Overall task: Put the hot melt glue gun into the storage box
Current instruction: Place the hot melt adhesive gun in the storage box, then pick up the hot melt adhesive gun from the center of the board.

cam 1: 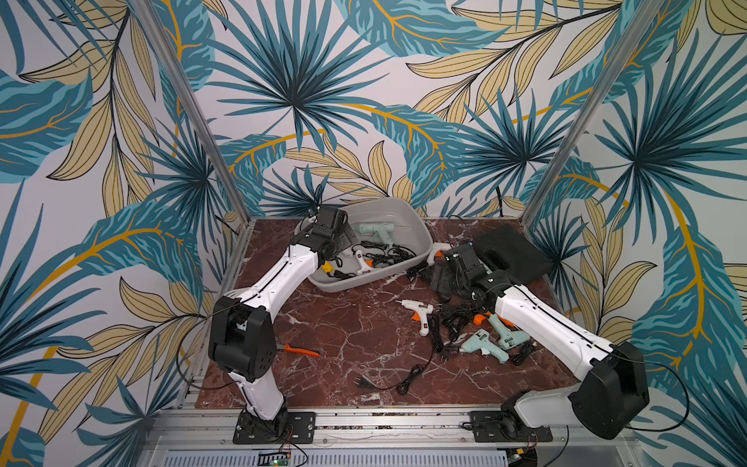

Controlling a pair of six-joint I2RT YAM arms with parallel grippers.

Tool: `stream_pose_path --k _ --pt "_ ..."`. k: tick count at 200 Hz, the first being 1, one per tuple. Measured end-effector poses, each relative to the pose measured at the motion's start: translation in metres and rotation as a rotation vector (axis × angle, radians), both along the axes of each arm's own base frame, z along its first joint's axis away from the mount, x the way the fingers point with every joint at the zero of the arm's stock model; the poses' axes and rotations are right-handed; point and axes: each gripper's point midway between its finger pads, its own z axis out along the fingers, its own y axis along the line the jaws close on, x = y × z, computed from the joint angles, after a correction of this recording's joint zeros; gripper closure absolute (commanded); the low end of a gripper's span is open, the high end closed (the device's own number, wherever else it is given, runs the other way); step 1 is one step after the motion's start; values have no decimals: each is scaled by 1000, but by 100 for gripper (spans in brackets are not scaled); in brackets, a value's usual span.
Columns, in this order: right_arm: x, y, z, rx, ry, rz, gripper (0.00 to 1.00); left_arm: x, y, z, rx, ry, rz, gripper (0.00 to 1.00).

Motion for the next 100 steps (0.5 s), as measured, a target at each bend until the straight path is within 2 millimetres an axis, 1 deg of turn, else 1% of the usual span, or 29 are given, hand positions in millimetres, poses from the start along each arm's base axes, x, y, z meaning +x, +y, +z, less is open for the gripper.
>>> stream_pose_path --k 13,20,36,57,83,100 --pt "-5 -2 -8 -7 25 3 9 -12 -14 4 12 -11 -46 0" --pt "-7 -2 -11 -9 34 3 9 -19 -23 3 19 -9 -73 0" --pt "-10 -3 -15 -11 48 0 8 -36 -48 -6 38 11 -147 0" --pt "-14 -9 -18 -21 63 -11 7 -63 -90 -24 57 49 -267 0" --pt "-13 -29 -18 -27 74 -62 5 -90 -136 -42 85 79 -395 0" --pt "-13 -45 -18 -29 78 -106 4 -104 -161 -61 110 116 -466 0"
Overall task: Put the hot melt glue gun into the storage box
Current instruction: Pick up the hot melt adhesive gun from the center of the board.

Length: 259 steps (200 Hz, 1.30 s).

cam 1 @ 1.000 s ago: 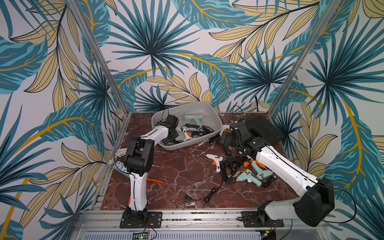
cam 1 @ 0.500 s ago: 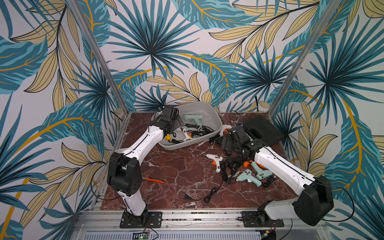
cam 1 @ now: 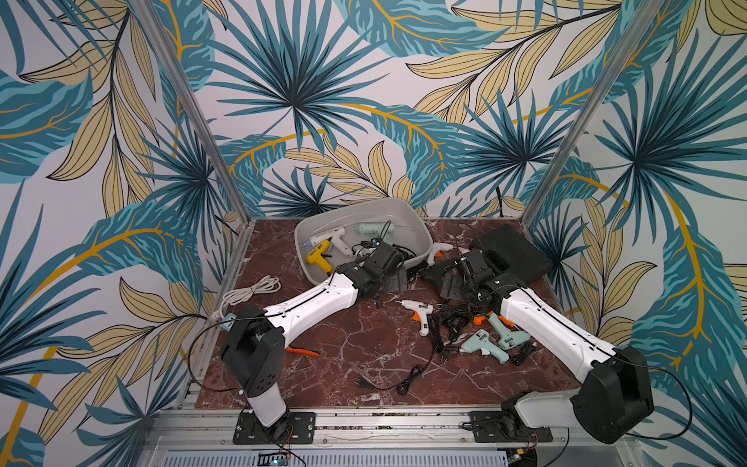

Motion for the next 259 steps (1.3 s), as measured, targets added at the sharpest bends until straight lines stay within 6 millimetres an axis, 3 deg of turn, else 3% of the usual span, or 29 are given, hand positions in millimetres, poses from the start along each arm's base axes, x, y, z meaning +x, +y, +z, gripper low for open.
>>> stream_pose_path --k 36,69,106,171,224,259 --pt "-3 -30 -6 -1 21 -79 0 -17 -39 -38 70 58 -109 4" --pt "-5 -49 -7 4 28 -133 1 -31 -75 -51 110 67 -209 23" --pt "-8 -63 2 17 -2 -173 1 -48 -101 -67 137 93 -292 35" --pt "-20 -69 1 21 -14 -186 1 -61 -105 -111 217 180 -331 37" --pt "-21 -70 0 23 -12 -187 0 -68 -108 -112 249 187 -369 38" --pt "-22 -70 -2 28 -8 -188 0 -73 -100 -115 294 199 -370 40"
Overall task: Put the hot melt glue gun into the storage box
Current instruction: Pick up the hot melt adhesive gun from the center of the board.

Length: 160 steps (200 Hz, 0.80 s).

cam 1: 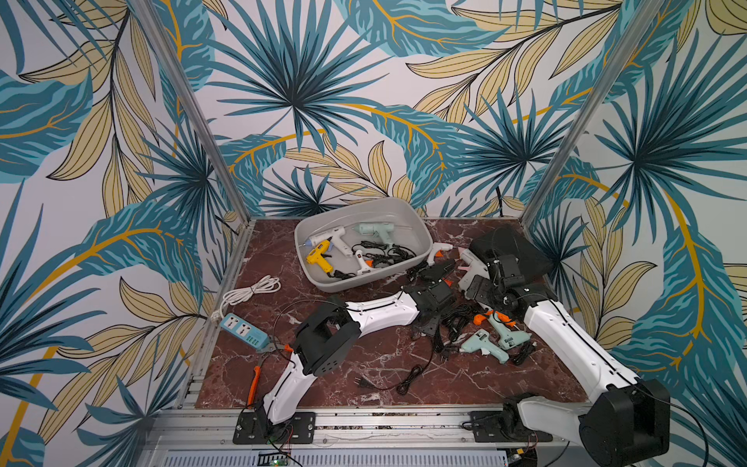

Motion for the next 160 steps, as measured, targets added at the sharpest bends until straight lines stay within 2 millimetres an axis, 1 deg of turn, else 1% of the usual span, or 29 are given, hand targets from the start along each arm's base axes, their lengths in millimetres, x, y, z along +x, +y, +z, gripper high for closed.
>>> stream_pose_path --k 22,35,49,77,121,132,153,160 --pt "0 1 0 6 0 0 0 -1 6 -5 29 -4 -1 41" --pt "0 1 0 10 -3 -1 1 -3 12 -10 51 1 -1 45" --pt "1 2 0 15 -4 0 1 -6 20 -15 80 9 -1 48" --pt "2 4 0 28 -9 1 0 -5 29 -16 93 6 10 49" --pt "3 6 0 41 -14 2 0 8 42 -15 98 5 26 50" --pt "3 6 0 42 -15 1 1 11 45 -15 99 5 27 55" --pt "3 6 1 42 -19 0 1 14 46 -15 102 0 15 70" --pt "3 6 2 42 -19 0 0 15 46 -15 103 -2 6 73"
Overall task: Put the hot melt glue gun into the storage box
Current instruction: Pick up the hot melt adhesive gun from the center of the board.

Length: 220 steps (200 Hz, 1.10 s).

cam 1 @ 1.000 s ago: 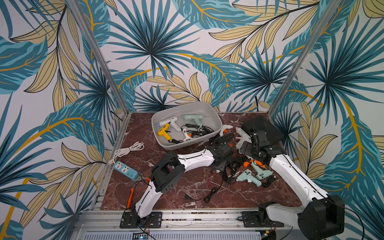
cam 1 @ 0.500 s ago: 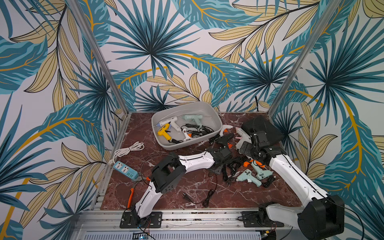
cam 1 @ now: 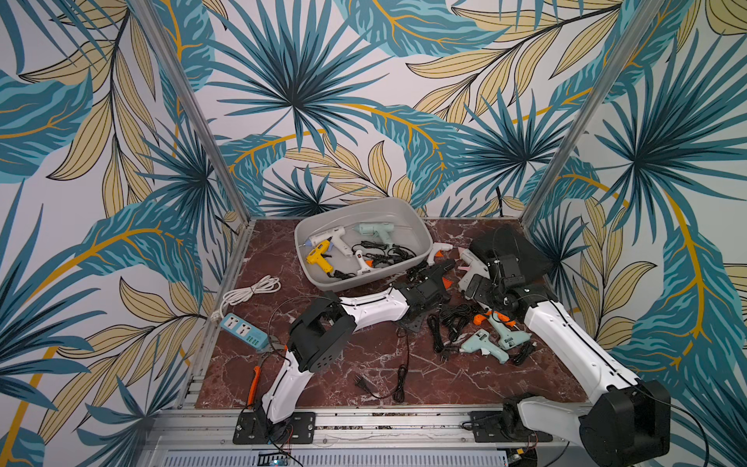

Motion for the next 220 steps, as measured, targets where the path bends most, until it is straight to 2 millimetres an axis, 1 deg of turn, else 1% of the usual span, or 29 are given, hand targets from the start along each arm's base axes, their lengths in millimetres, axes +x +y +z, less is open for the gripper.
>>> stream_pose_path --k 6,20,44,82,90,135,154,170,184,199,220 --pt "0 0 0 1 0 0 1 2 0 1 1 -7 1 77" --pt "0 0 0 0 0 0 1 3 -1 2 5 -14 -21 80" --pt "0 0 0 1 0 0 0 5 -1 3 14 -23 -50 90" --pt "0 0 0 0 -1 0 1 8 -2 6 31 -42 -92 97" --pt "0 0 0 0 -1 0 0 9 -3 7 31 -47 -100 100" --pt "1 0 1 1 -5 0 1 11 -4 9 34 -57 -123 100" --pt "1 0 2 1 -11 -1 1 11 -5 15 28 -65 -135 100" --pt "1 -1 7 0 -27 -4 1 12 -7 29 9 -87 -150 100" --pt "0 -2 13 0 -49 -7 1 14 -9 52 -20 -121 -168 100" --pt "-2 -3 21 3 -76 -12 1 18 -13 83 -64 -172 -184 100" --pt "-5 -6 33 0 -116 -20 1 26 -17 137 -142 -263 -199 100"
